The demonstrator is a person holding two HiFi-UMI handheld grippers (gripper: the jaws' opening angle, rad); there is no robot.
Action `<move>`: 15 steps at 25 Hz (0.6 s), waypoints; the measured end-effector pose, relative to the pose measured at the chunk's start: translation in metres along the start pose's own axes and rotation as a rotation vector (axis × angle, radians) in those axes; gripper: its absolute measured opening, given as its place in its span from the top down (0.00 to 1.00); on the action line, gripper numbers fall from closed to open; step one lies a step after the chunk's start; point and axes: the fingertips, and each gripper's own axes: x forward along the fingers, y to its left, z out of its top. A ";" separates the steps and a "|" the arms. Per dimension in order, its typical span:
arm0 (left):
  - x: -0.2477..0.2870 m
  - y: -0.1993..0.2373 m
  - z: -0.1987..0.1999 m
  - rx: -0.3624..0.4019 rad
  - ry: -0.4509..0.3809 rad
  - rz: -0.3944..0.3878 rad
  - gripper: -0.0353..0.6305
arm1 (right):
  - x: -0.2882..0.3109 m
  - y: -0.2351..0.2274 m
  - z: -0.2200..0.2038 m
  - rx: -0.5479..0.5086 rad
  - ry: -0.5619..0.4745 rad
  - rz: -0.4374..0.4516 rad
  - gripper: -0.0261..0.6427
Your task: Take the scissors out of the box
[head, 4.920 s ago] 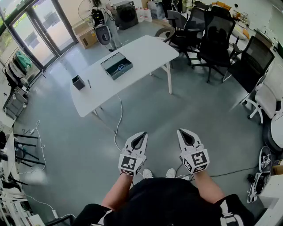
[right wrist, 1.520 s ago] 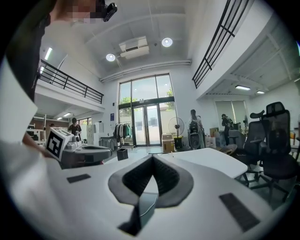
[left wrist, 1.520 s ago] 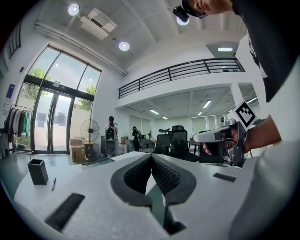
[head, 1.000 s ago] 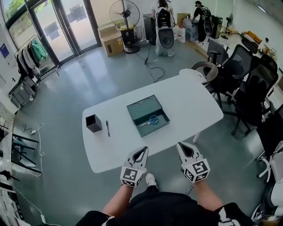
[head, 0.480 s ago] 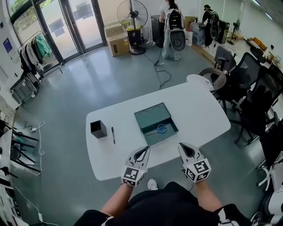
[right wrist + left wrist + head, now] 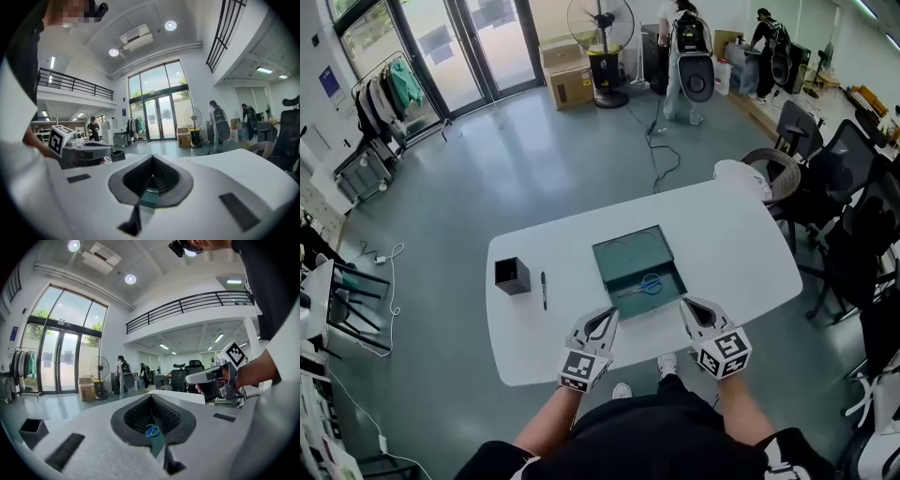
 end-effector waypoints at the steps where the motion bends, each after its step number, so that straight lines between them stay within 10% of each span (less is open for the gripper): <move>1: 0.006 0.004 0.001 0.012 0.000 0.013 0.93 | 0.008 -0.003 0.000 -0.004 0.010 0.029 0.95; 15: 0.071 0.027 0.007 -0.020 0.013 0.195 0.93 | 0.083 -0.030 -0.020 -0.219 0.209 0.368 0.95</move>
